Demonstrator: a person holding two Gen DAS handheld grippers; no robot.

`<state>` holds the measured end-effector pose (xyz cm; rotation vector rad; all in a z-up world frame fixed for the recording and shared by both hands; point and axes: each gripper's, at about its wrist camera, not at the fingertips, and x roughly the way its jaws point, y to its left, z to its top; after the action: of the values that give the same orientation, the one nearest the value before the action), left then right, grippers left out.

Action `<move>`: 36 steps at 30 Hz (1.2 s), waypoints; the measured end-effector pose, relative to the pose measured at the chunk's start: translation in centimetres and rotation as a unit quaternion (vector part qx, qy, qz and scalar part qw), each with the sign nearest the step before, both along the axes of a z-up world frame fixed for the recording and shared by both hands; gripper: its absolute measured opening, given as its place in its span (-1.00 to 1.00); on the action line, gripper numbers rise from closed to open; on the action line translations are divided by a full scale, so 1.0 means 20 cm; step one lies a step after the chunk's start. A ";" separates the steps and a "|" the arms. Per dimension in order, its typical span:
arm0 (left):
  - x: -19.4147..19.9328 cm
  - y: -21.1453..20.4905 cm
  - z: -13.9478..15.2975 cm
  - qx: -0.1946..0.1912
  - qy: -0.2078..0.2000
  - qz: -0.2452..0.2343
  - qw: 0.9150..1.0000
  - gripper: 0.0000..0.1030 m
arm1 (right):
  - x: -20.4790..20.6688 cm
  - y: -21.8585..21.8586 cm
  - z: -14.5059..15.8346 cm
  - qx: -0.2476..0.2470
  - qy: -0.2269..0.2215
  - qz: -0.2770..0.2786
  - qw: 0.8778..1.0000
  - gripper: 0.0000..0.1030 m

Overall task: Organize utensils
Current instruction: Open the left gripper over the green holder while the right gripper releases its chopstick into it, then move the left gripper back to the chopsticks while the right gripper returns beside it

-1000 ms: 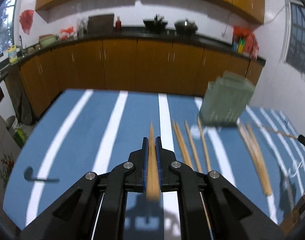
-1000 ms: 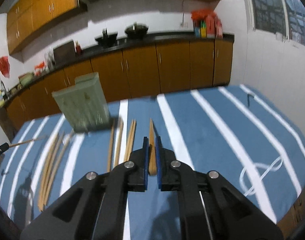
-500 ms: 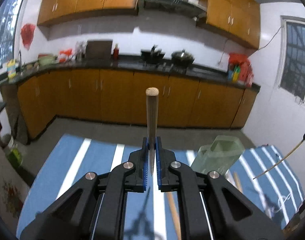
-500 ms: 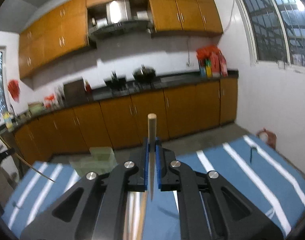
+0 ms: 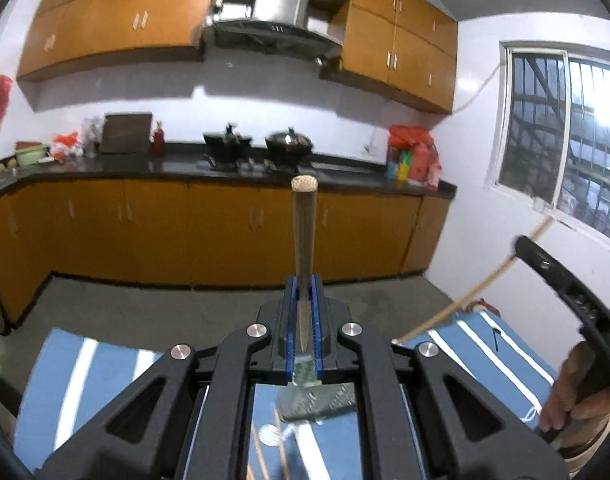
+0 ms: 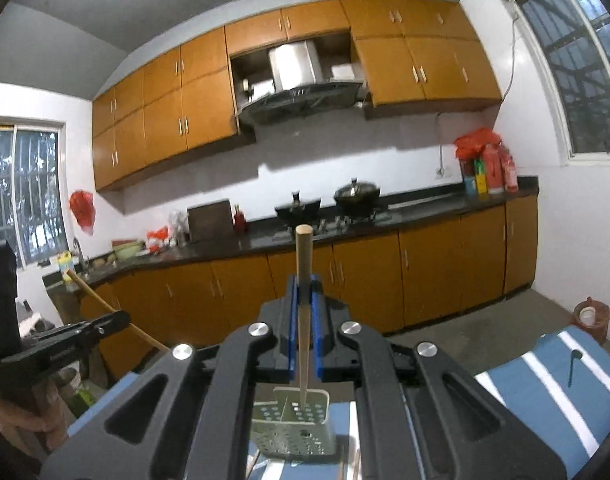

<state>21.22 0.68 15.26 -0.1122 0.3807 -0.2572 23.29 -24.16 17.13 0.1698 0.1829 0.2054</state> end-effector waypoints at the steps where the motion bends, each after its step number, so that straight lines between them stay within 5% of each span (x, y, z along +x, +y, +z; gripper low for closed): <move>1: 0.03 -0.02 -0.05 -0.001 0.015 -0.004 1.000 -0.86 | 0.03 0.02 -0.04 -0.004 0.008 0.000 1.000 -0.85; 12: 0.15 -0.07 -0.26 -0.005 0.080 -0.009 0.997 -0.85 | 0.18 0.11 -0.25 -0.016 0.066 -0.003 0.998 -0.77; 14: 0.13 -0.05 -0.24 -0.014 0.078 -0.010 0.997 -0.75 | 0.16 0.11 -0.25 -0.016 0.064 -0.005 0.998 -0.62; 16: 0.11 -0.04 -0.21 -0.018 0.069 -0.002 0.997 -0.15 | 0.13 0.10 -0.25 -0.012 0.057 -0.008 0.998 -0.45; 17: 0.10 -0.04 -0.19 -0.021 0.060 0.003 0.998 -0.07 | 0.11 0.09 -0.24 -0.011 0.053 -0.009 0.998 -0.45; 24: -0.01 0.05 -0.10 -0.051 0.037 0.015 0.998 -0.03 | -0.09 0.01 -0.17 0.000 0.027 -0.025 0.999 -0.36; 28: -0.13 0.14 -0.10 -0.060 0.021 0.032 0.997 -0.02 | -0.23 -0.05 -0.25 -0.013 0.041 -0.046 0.998 -0.29; 33: -0.26 0.20 -0.30 -0.009 0.045 0.072 0.996 -0.01 | -0.23 -0.10 -0.65 -0.024 0.165 -0.044 0.985 -0.30; 36: -0.29 0.20 -0.50 0.029 0.090 0.085 0.992 -0.01 | -0.19 -0.09 -0.96 -0.030 0.255 -0.028 0.966 -0.61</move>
<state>15.51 4.67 5.22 -0.1113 0.5541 -0.0670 19.46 -25.88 -2.01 0.1659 0.6951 0.0960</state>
